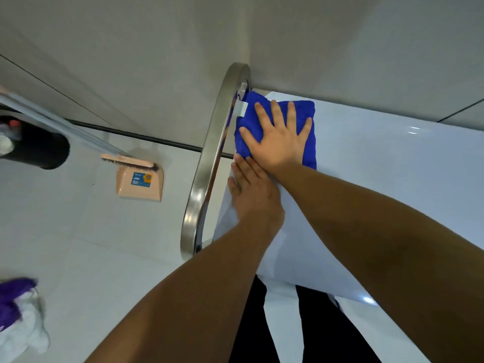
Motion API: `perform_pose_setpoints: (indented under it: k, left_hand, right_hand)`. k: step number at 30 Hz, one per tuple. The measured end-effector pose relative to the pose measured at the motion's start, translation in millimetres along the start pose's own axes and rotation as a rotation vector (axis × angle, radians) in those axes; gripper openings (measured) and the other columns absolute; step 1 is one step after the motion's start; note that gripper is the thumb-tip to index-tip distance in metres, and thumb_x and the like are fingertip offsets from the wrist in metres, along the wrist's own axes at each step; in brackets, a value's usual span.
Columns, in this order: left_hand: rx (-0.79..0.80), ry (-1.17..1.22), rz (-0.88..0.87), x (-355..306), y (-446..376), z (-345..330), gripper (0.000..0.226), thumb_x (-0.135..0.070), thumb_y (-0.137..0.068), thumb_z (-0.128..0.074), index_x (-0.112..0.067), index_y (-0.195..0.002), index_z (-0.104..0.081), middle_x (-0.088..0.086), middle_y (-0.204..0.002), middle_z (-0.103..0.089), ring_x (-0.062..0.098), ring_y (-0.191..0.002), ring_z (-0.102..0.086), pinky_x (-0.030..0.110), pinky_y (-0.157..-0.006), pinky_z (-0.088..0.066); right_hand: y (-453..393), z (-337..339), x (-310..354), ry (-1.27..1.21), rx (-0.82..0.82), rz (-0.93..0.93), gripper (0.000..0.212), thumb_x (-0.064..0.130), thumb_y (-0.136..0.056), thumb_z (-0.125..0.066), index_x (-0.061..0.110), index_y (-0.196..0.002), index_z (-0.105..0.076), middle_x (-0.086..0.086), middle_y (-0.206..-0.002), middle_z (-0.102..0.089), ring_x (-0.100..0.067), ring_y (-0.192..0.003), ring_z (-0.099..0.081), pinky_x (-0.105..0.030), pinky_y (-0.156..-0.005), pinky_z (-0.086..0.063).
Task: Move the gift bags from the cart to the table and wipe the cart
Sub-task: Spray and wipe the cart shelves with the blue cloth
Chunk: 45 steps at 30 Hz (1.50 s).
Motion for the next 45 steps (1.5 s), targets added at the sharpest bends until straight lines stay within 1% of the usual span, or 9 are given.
perform_pose_setpoints:
  k: [5, 11, 15, 19, 23, 28, 31, 35, 45]
  left_hand:
    - [-0.061, -0.041, -0.161, -31, 19, -6, 0.116, -0.033, -0.091, -0.072, -0.002, -0.155, 0.02, 0.019, -0.163, 0.026, 0.036, -0.154, 0.011, 0.045, -0.126, -0.011]
    - [-0.054, -0.099, -0.315, -101, 36, -20, 0.098, -0.043, -0.098, -0.058, -0.005, -0.158, 0.009, 0.017, -0.168, 0.005, 0.035, -0.155, -0.003, 0.041, -0.126, -0.015]
    - [-0.084, -0.045, -0.386, -168, 56, -38, 0.107, -0.051, -0.091, -0.066, -0.002, -0.159, -0.001, 0.018, -0.167, -0.006, 0.037, -0.154, -0.008, 0.041, -0.125, -0.015]
    - [0.011, -0.074, -0.409, -238, 69, -66, 0.112, -0.06, -0.09, -0.063, -0.006, -0.16, 0.006, 0.013, -0.169, 0.0, 0.033, -0.156, -0.002, 0.042, -0.126, -0.014]
    - [0.059, -0.164, -0.497, -310, 93, -85, 0.105, -0.06, -0.094, -0.058, -0.01, -0.159, 0.007, 0.01, -0.169, 0.005, 0.032, -0.156, 0.001, 0.047, -0.125, -0.016]
    - [0.076, -0.28, -0.596, -365, 123, -107, 0.092, -0.066, -0.089, -0.06, -0.018, -0.156, -0.019, 0.015, -0.162, -0.014, 0.04, -0.148, -0.016, 0.062, -0.114, -0.027]
    - [0.164, -0.417, -0.565, -368, 124, -125, 0.097, -0.069, -0.091, -0.054, -0.015, -0.16, -0.012, 0.018, -0.163, -0.008, 0.047, -0.15, -0.002, 0.068, -0.116, -0.019]
    - [0.201, -0.446, -0.528, -368, 123, -129, 0.096, -0.068, -0.093, -0.05, -0.014, -0.16, -0.007, 0.018, -0.164, -0.003, 0.049, -0.15, 0.004, 0.07, -0.117, -0.013]
    - [0.146, -0.409, -0.597, -362, 123, -127, 0.095, -0.07, -0.093, -0.047, -0.013, -0.16, -0.01, 0.018, -0.163, -0.006, 0.05, -0.149, -0.002, 0.071, -0.115, -0.018]
  right_hand:
    - [8, 8, -48, 0.009, -0.022, -0.071, 0.075, 0.078, -0.093, -0.014, 0.042, -0.159, -0.009, 0.005, -0.169, -0.009, -0.03, -0.155, 0.002, -0.066, -0.119, 0.0]
    - [30, 26, -133, 0.005, -0.054, -0.122, 0.075, 0.079, -0.092, -0.015, 0.044, -0.158, -0.011, 0.007, -0.168, -0.011, -0.028, -0.155, 0.001, -0.066, -0.119, -0.002]
    - [50, 39, -205, -0.011, -0.077, -0.156, 0.075, 0.079, -0.092, -0.015, 0.043, -0.158, -0.013, 0.006, -0.168, -0.014, -0.028, -0.155, -0.003, -0.066, -0.119, -0.003]
    - [70, 51, -288, -0.035, -0.099, -0.219, 0.075, 0.079, -0.092, -0.014, 0.043, -0.158, -0.014, 0.006, -0.168, -0.015, -0.028, -0.155, -0.004, -0.066, -0.119, -0.004]
    - [93, 66, -374, -0.039, -0.098, -0.291, 0.076, 0.08, -0.092, -0.013, 0.043, -0.158, -0.011, 0.006, -0.169, -0.012, -0.028, -0.155, -0.003, -0.065, -0.12, -0.003]
    - [120, 81, -460, -0.047, -0.104, -0.367, 0.076, 0.08, -0.092, -0.013, 0.042, -0.158, -0.01, 0.005, -0.169, -0.012, -0.028, -0.155, -0.002, -0.065, -0.12, -0.001]
    - [134, 85, -498, -0.04, -0.089, -0.415, 0.077, 0.08, -0.092, -0.012, 0.042, -0.158, -0.008, 0.006, -0.169, -0.009, -0.028, -0.155, 0.0, -0.064, -0.12, 0.002]
    - [151, 92, -520, -0.069, -0.109, -0.429, 0.076, 0.079, -0.092, -0.014, 0.042, -0.158, -0.011, 0.005, -0.168, -0.011, -0.027, -0.155, 0.0, -0.063, -0.12, 0.004]
    - [211, 77, -502, -0.018, -0.144, -0.483, 0.074, 0.076, -0.095, -0.018, 0.039, -0.159, -0.011, 0.0, -0.168, -0.014, -0.032, -0.155, -0.001, -0.066, -0.12, -0.003]
Point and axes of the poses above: each hand's wrist, its own y-axis away from the middle knuckle, its own z-axis out of the back of the hand, x = y × z, the point moved 10 cm from there along -y, towards the middle knuckle
